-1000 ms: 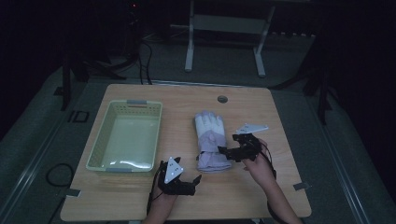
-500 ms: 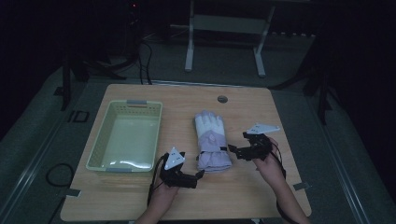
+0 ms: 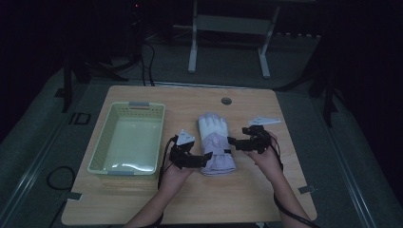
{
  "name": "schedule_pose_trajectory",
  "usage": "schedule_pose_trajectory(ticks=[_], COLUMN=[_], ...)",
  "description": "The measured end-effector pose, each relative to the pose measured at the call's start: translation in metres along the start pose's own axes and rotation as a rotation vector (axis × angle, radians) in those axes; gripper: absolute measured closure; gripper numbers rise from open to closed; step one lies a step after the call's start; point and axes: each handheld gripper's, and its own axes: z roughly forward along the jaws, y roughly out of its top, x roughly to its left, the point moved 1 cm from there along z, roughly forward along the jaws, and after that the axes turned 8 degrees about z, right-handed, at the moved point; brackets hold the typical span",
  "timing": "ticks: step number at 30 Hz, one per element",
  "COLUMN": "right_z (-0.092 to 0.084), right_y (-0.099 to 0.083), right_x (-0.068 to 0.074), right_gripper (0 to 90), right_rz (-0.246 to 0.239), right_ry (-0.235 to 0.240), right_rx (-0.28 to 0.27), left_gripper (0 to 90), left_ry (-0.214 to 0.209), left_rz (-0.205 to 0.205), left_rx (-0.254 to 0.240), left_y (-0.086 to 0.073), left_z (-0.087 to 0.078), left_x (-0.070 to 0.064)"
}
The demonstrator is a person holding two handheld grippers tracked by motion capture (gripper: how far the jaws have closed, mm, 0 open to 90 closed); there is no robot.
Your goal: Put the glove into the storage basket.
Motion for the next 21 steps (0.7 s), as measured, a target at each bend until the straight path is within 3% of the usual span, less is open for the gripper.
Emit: schedule_pose_trajectory(ticks=[2,6,9,13,16,21], right_z=[0.003,0.015,0.026,0.037,0.048,0.057], right_y=[0.004,0.002,-0.006,-0.016,-0.024,-0.034], right_x=[0.000,0.000,-0.003,-0.008,-0.009,-0.015], right_gripper=[22.0,23.4,28.1,36.3,37.1,39.6], right_rz=[0.005,0.016,0.036,0.098,0.149,0.232], right_ry=[-0.005,-0.014,-0.009,0.022,0.095,0.134], right_rx=[-0.005,0.008,0.039,0.077,0.129,0.162], left_gripper=[13.7,14.2,15.1,15.3,15.9,23.2], left_ry=[0.030,0.078,0.052,0.020,-0.007,-0.061], left_rz=[0.002,-0.035,-0.074,-0.081,-0.129,-0.182], left_rx=[0.022,0.071,0.104,0.130,0.136,0.153], left_y=[0.003,0.001,-0.006,-0.013,-0.017,-0.024], left_z=[0.003,0.013,0.022,0.031,0.036,0.044], left_x=[0.002,0.007,0.010,0.010,0.013,0.017])
